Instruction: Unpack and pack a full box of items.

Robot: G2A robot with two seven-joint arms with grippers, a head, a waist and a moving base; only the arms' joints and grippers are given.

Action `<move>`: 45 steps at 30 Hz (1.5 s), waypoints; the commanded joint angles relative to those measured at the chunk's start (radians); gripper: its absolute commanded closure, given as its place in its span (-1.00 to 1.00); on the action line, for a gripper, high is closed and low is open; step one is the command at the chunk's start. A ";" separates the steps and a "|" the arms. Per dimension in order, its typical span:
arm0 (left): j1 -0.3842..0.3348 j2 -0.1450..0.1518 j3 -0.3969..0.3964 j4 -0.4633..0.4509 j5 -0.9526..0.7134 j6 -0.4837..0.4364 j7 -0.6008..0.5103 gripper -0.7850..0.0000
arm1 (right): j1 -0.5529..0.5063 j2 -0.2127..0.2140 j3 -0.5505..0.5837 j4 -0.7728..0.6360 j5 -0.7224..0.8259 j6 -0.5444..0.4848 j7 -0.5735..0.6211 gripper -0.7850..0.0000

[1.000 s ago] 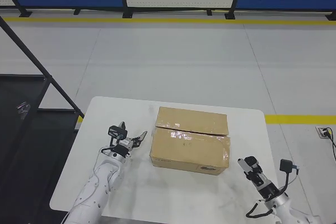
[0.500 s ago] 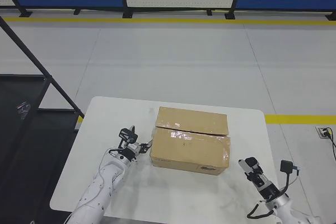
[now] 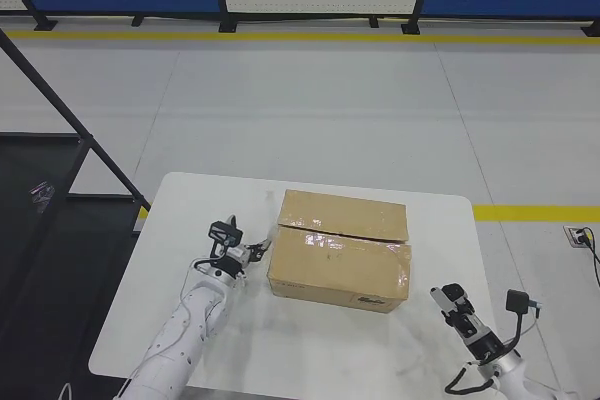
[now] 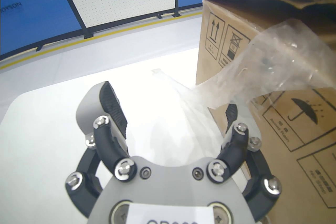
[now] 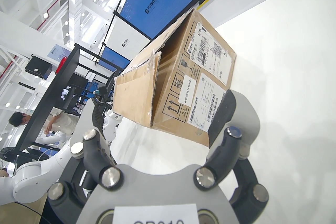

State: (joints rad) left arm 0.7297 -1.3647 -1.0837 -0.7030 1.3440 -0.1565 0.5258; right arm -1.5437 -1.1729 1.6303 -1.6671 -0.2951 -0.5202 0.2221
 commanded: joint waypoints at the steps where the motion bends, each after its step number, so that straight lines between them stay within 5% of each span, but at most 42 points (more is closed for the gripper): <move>1: 0.002 -0.002 -0.005 -0.002 -0.006 0.022 0.021 -1.00 | 0.003 0.000 0.001 0.004 0.001 -0.002 0.000 -1.00; 20: -0.052 -0.048 0.004 0.093 -0.054 0.234 -0.023 -1.00 | 0.007 0.003 0.006 0.018 0.007 -0.011 -0.001 -1.00; 30: -0.073 -0.063 -0.013 0.151 -0.080 0.303 0.075 -1.00 | 0.016 0.004 0.004 0.031 0.014 -0.012 0.005 -1.00; 45: 0.046 -0.026 -0.103 -0.011 -0.024 0.409 0.159 -1.00 | 0.042 0.005 -0.004 0.059 0.025 -0.020 0.017 -1.00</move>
State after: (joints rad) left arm 0.7611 -1.3948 -1.1802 -0.6950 1.3110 0.2455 0.6913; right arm -1.5025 -1.1677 1.6267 -1.6091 -0.2711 -0.5393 0.2382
